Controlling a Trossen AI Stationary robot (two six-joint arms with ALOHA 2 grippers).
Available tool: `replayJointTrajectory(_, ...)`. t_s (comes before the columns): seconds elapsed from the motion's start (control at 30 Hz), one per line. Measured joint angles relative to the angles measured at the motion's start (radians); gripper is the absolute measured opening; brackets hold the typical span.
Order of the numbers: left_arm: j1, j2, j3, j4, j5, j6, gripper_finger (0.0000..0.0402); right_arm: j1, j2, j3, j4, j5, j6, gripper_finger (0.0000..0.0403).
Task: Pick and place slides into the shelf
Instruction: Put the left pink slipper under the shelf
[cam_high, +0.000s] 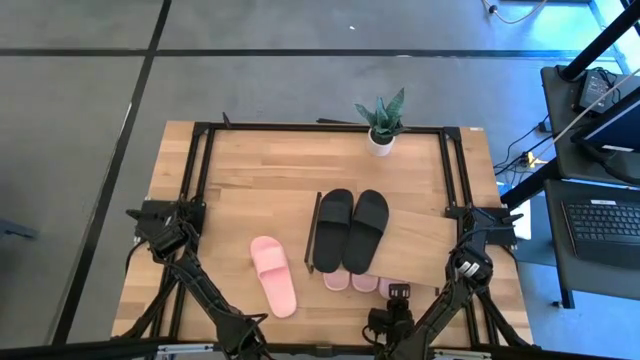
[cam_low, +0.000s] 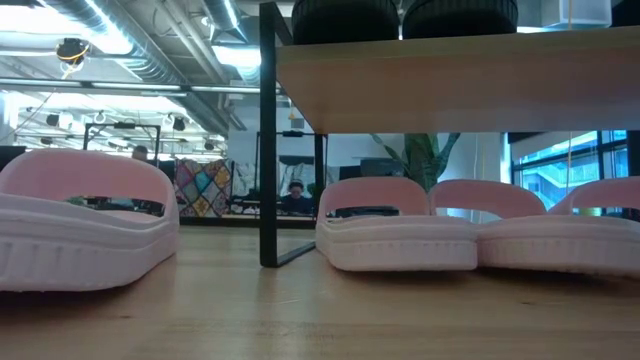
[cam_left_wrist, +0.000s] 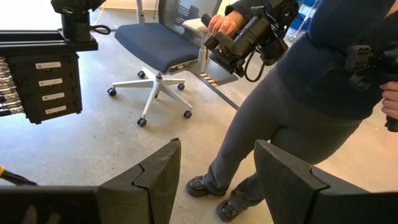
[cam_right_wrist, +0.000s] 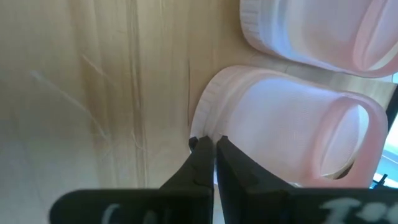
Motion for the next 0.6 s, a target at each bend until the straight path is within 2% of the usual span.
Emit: replayJointTrajectory(0.6, 0.001, 0.000, 0.000, -0.001, 0.008, 0.005, 0.0195, -0.001, 0.000, 0.000, 0.032, 0.077, -0.099, 0.0003)
